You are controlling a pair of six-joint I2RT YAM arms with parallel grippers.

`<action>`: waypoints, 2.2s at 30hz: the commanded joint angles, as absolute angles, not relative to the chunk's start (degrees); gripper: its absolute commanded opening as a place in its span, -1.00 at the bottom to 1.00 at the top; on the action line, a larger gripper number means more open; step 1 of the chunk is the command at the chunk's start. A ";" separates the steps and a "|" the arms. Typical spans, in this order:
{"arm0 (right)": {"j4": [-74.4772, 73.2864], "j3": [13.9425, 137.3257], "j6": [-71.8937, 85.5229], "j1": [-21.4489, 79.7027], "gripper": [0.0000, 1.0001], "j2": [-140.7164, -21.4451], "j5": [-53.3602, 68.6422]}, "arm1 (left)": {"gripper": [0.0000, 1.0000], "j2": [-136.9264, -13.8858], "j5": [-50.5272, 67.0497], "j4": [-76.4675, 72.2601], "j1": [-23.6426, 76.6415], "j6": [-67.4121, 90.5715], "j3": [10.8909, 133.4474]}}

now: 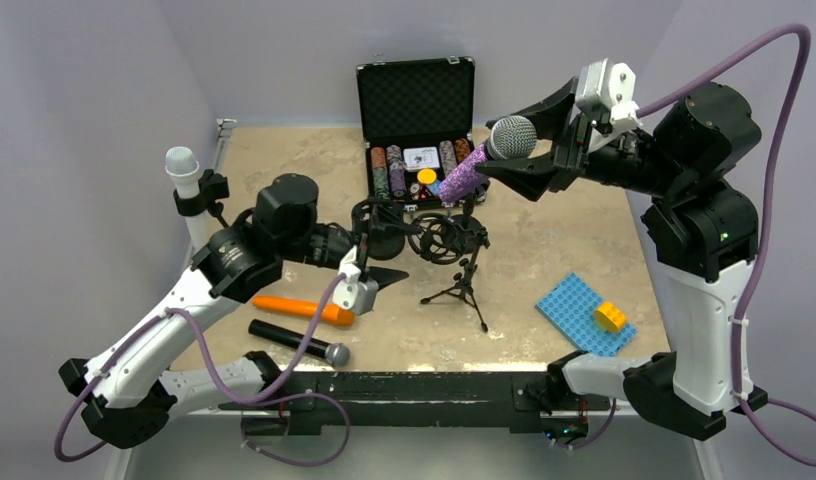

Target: Remove the microphone from the stand

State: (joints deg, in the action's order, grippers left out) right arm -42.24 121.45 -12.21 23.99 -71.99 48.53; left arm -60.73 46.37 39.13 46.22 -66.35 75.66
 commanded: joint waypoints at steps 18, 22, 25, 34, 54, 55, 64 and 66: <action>-21.84 119.23 6.42 24.25 -1.00 -75.15 65.23 | 0.46 -74.28 44.79 14.56 45.85 3.60 98.09; -21.55 117.90 5.98 24.52 -1.00 -74.94 65.16 | 0.04 -76.68 49.25 19.96 45.81 2.66 101.39; -22.87 116.05 4.85 24.46 -0.97 -74.64 64.49 | -0.44 -77.12 52.03 21.02 45.54 1.68 102.91; -33.13 112.17 -4.37 24.09 0.71 -69.03 62.27 | -1.00 -72.26 35.39 31.91 39.42 -11.05 106.09; -50.33 108.63 -13.63 15.37 0.72 -62.35 56.04 | -1.00 -58.61 17.63 87.21 31.04 -73.46 85.96; -49.56 107.96 -12.95 15.40 0.72 -62.17 56.14 | -1.00 -58.30 18.10 88.15 31.08 -74.57 82.38; -49.39 107.38 -9.83 15.14 0.66 -61.81 56.34 | -1.00 -62.65 5.54 66.36 29.74 -74.11 52.85; -50.09 107.80 -9.97 15.09 0.65 -61.73 56.26 | -1.00 -65.24 3.14 59.90 29.18 -73.44 50.38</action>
